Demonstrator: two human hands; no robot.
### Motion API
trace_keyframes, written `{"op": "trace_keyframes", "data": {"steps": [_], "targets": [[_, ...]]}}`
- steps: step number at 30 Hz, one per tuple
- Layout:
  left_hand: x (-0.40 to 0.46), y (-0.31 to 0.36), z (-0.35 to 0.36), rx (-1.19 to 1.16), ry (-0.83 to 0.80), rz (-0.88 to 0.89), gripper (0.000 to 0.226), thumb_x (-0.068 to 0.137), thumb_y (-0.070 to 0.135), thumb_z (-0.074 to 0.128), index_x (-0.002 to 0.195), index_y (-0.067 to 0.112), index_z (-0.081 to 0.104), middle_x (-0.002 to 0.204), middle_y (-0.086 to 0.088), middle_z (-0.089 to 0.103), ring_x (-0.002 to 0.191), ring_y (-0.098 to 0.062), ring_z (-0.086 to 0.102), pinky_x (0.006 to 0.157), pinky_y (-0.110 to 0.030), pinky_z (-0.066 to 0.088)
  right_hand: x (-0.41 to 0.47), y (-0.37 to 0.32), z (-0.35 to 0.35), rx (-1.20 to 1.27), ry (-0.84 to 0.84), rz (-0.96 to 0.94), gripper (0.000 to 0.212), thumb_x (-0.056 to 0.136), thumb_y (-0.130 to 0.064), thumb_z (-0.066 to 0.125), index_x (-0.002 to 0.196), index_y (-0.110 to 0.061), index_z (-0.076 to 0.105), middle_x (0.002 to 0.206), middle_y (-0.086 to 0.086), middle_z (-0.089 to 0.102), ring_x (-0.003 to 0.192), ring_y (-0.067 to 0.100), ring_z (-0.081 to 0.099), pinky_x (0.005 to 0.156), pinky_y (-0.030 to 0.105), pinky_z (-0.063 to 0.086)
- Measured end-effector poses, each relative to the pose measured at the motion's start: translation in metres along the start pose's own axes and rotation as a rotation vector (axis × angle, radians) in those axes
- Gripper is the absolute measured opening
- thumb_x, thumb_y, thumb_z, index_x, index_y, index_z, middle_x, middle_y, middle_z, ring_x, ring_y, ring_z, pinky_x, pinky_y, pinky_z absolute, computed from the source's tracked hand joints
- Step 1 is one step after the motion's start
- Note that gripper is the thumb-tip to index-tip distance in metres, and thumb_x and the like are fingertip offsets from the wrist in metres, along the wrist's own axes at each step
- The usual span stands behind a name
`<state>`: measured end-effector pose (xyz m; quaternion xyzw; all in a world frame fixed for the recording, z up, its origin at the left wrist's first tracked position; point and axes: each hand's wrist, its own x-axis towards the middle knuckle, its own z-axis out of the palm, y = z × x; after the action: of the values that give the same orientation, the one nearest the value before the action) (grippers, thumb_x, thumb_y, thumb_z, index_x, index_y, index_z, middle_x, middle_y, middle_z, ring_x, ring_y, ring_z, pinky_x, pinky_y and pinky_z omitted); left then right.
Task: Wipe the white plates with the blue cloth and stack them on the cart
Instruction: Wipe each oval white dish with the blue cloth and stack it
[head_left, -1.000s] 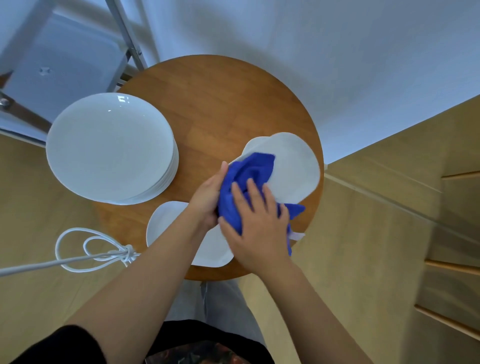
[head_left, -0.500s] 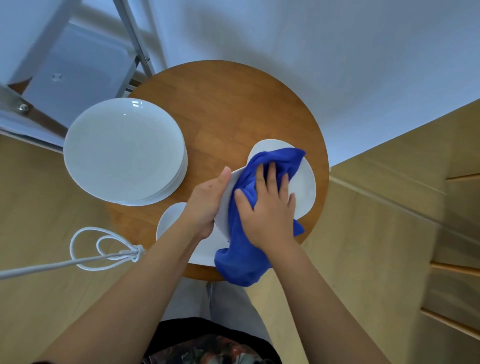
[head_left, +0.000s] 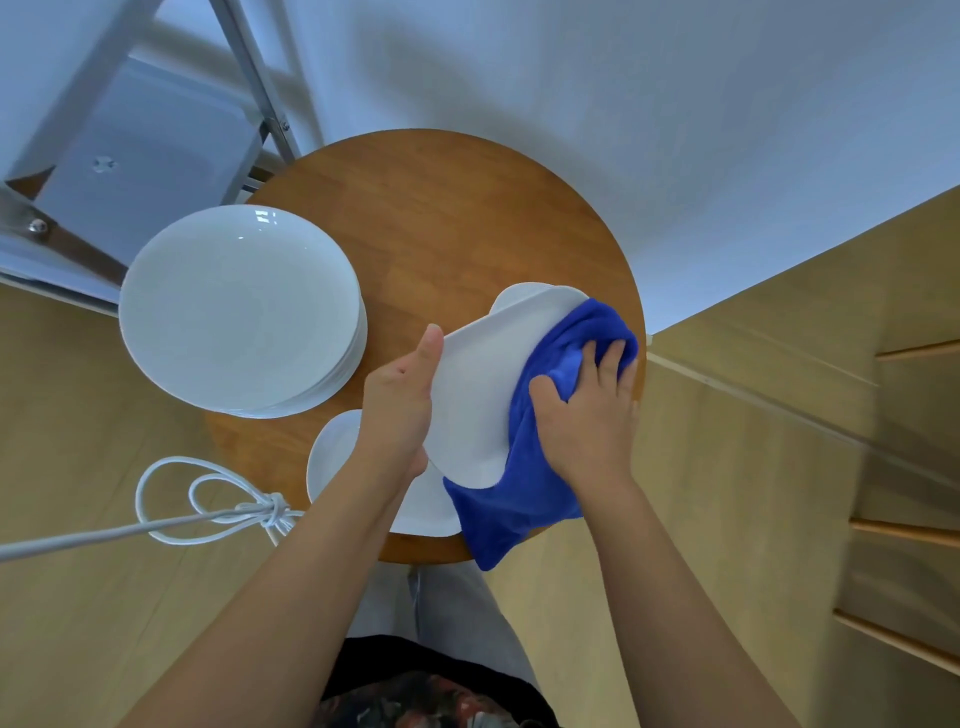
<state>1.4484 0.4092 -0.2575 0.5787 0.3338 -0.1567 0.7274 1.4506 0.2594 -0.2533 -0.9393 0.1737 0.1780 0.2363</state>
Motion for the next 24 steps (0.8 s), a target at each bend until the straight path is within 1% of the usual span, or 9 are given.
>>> {"op": "trace_keyframes", "data": {"steps": [5,8,11,13,15,18,20,22,24], "targets": [[0.003,-0.006,0.01,-0.032,0.105,-0.016,0.033,0.09,0.054,0.05,0.078,0.026,0.064,0.078,0.001,0.07,0.079,-0.022,0.069,0.065,-0.032,0.058,-0.031,-0.012,0.019,-0.071,-0.027,0.017,0.071,0.093,-0.039,0.035,0.152,-0.011,0.007,0.16,0.006,0.006,0.147,0.022,-0.002,0.118,0.042,0.003],[0.005,-0.006,0.018,-0.059,0.147,-0.061,0.036,0.089,0.057,0.05,0.078,0.025,0.065,0.082,0.0,0.07,0.081,-0.02,0.067,0.07,-0.035,0.058,-0.046,-0.023,0.03,-0.089,-0.058,-0.051,0.072,0.092,-0.041,0.035,0.152,-0.013,0.006,0.16,0.009,0.005,0.147,0.026,0.003,0.118,0.045,0.01],[0.009,-0.001,0.017,-0.022,0.142,-0.042,0.04,0.089,0.059,0.047,0.083,0.024,0.065,0.085,-0.001,0.071,0.082,-0.018,0.068,0.071,-0.03,0.058,-0.056,-0.025,0.032,-0.087,-0.14,-0.247,0.075,0.084,-0.045,0.037,0.151,-0.023,0.01,0.161,0.002,0.004,0.147,0.026,0.001,0.117,0.048,0.006],[0.01,0.003,0.017,-0.039,0.127,-0.047,0.041,0.09,0.058,0.048,0.086,0.021,0.066,0.091,-0.005,0.072,0.088,-0.022,0.068,0.079,-0.036,0.058,-0.059,-0.019,0.03,-0.102,-0.211,-0.371,0.076,0.079,-0.044,0.048,0.149,-0.029,0.021,0.16,-0.004,0.006,0.147,0.024,-0.001,0.116,0.051,0.0],[0.01,0.006,0.017,-0.057,0.119,-0.08,0.04,0.09,0.057,0.05,0.086,0.02,0.066,0.091,-0.005,0.072,0.088,-0.023,0.068,0.079,-0.037,0.058,-0.063,-0.009,0.028,-0.128,-0.218,-0.465,0.072,0.076,-0.04,0.058,0.143,-0.031,0.034,0.159,-0.007,0.013,0.147,0.021,0.001,0.115,0.052,-0.002],[0.01,0.007,0.015,-0.055,0.092,-0.115,0.041,0.09,0.056,0.049,0.083,0.02,0.066,0.083,-0.001,0.072,0.083,-0.021,0.068,0.071,-0.034,0.058,-0.066,0.005,0.021,-0.175,-0.144,-0.569,0.064,0.067,-0.031,0.07,0.129,-0.025,0.054,0.149,-0.002,0.039,0.143,0.027,0.024,0.113,0.06,0.013],[0.011,0.01,0.008,-0.006,0.054,-0.131,0.048,0.089,0.059,0.048,0.09,0.016,0.067,0.09,-0.007,0.073,0.09,-0.028,0.068,0.078,-0.04,0.057,-0.065,0.014,0.017,-0.231,-0.055,-0.633,0.061,0.059,-0.026,0.078,0.118,-0.021,0.065,0.136,0.002,0.055,0.133,0.032,0.041,0.105,0.064,0.028],[0.014,0.014,0.0,0.055,-0.01,-0.138,0.05,0.088,0.062,0.048,0.095,0.016,0.067,0.093,-0.008,0.073,0.093,-0.03,0.068,0.083,-0.045,0.056,-0.063,0.023,0.015,-0.252,0.035,-0.679,0.058,0.054,-0.021,0.081,0.11,-0.019,0.069,0.127,0.003,0.062,0.126,0.034,0.05,0.099,0.064,0.037],[0.017,0.019,-0.008,0.107,-0.045,-0.129,0.043,0.087,0.062,0.05,0.088,0.022,0.066,0.08,-0.001,0.074,0.087,-0.025,0.068,0.076,-0.042,0.057,-0.057,0.033,0.012,-0.262,0.106,-0.69,0.056,0.053,-0.018,0.08,0.108,-0.017,0.071,0.124,0.005,0.064,0.123,0.035,0.053,0.096,0.064,0.039]]}}
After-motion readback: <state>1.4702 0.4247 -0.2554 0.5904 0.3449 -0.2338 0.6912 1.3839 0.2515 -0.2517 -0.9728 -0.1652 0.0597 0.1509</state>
